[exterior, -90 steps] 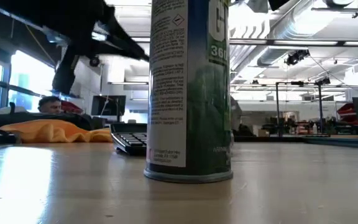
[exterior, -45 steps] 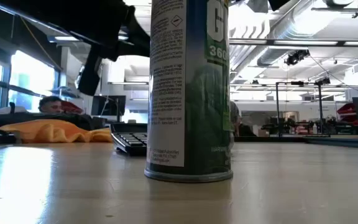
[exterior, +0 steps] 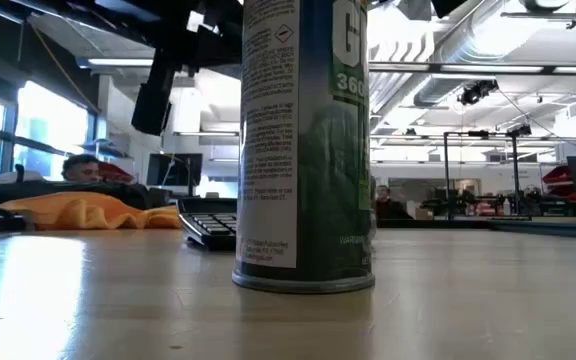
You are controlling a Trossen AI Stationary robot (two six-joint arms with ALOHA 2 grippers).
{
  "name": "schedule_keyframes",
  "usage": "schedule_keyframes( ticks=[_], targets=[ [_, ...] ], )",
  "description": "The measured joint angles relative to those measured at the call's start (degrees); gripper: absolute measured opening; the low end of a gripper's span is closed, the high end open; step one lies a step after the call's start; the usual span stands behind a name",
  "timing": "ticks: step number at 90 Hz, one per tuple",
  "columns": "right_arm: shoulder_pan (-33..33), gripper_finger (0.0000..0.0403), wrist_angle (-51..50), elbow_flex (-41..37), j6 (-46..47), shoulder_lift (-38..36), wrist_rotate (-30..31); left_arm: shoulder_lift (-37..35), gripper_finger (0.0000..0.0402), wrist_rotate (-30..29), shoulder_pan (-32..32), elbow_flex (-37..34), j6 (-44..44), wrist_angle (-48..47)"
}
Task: Apply microfiber cloth
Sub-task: Spray the front of the black tablet using the white spray bottle
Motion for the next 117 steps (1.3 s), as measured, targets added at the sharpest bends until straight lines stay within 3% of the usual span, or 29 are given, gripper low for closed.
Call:
schedule_keyframes(
  ticks=[57, 94, 117],
  targets=[
    [0.0, 0.0, 0.1, 0.0, 0.5, 0.0, 1.6, 0.1, 0.0007, 2.3, -0.9, 0.0, 4.0, -20.2],
    [0.0, 0.0, -0.4, -0.1, 0.1, 0.1, 3.2, 0.1, 0.0007, -15.0, -5.4, 0.0, -6.3, -9.5],
    [-0.1, 0.0, 1.4, -0.2, 0.0, 0.2, 3.5, 0.0, 0.0007, -22.4, -0.8, 0.0, -13.6, -6.5]
  ],
)
